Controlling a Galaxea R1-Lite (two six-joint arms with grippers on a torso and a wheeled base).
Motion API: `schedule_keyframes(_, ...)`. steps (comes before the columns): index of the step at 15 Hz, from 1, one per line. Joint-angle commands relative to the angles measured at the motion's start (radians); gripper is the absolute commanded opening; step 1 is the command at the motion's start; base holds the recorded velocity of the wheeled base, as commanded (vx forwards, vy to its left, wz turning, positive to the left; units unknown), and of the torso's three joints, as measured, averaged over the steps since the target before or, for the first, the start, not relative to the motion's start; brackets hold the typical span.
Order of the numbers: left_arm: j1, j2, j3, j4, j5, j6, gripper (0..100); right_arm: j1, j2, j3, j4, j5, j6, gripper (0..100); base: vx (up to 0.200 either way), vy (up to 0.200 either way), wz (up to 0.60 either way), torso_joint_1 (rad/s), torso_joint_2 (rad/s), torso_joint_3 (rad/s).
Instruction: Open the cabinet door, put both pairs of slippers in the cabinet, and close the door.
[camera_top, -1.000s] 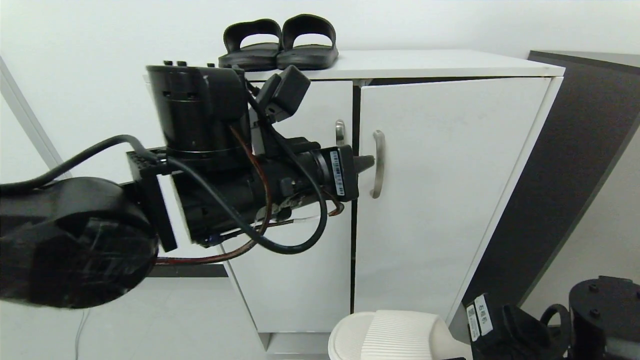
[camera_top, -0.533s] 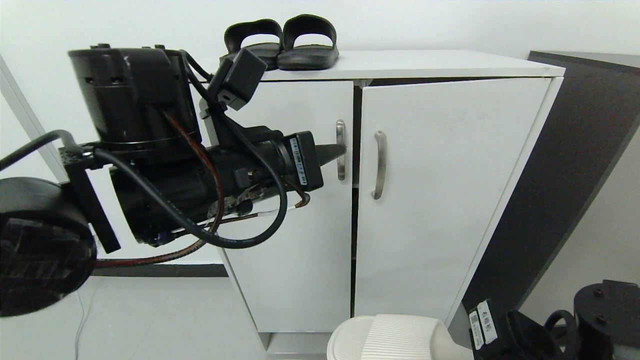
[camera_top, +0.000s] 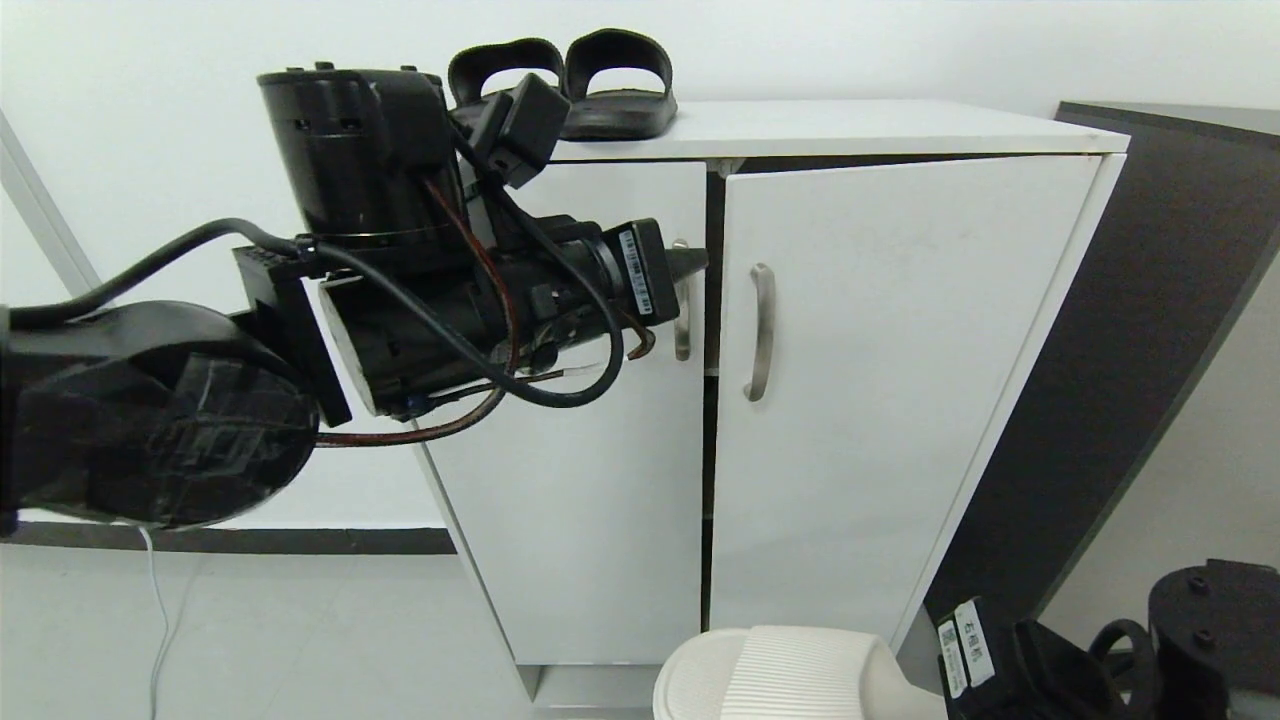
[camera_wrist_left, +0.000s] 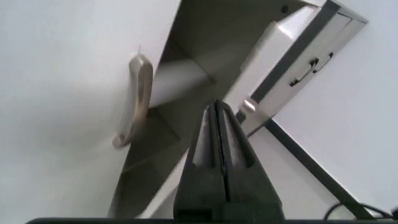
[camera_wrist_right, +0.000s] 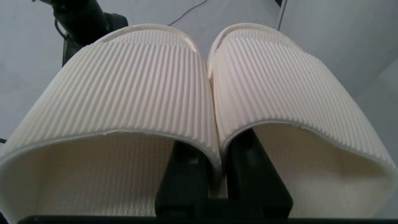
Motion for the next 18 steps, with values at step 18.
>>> schedule_keyframes(18,-0.107,0.143,-0.119,-0.025,0.000,-0.031,0,0.074,0.001,0.059,0.000,0.028,-0.049,0,-0.067,0.000,0.00,0.000,0.00,0.001)
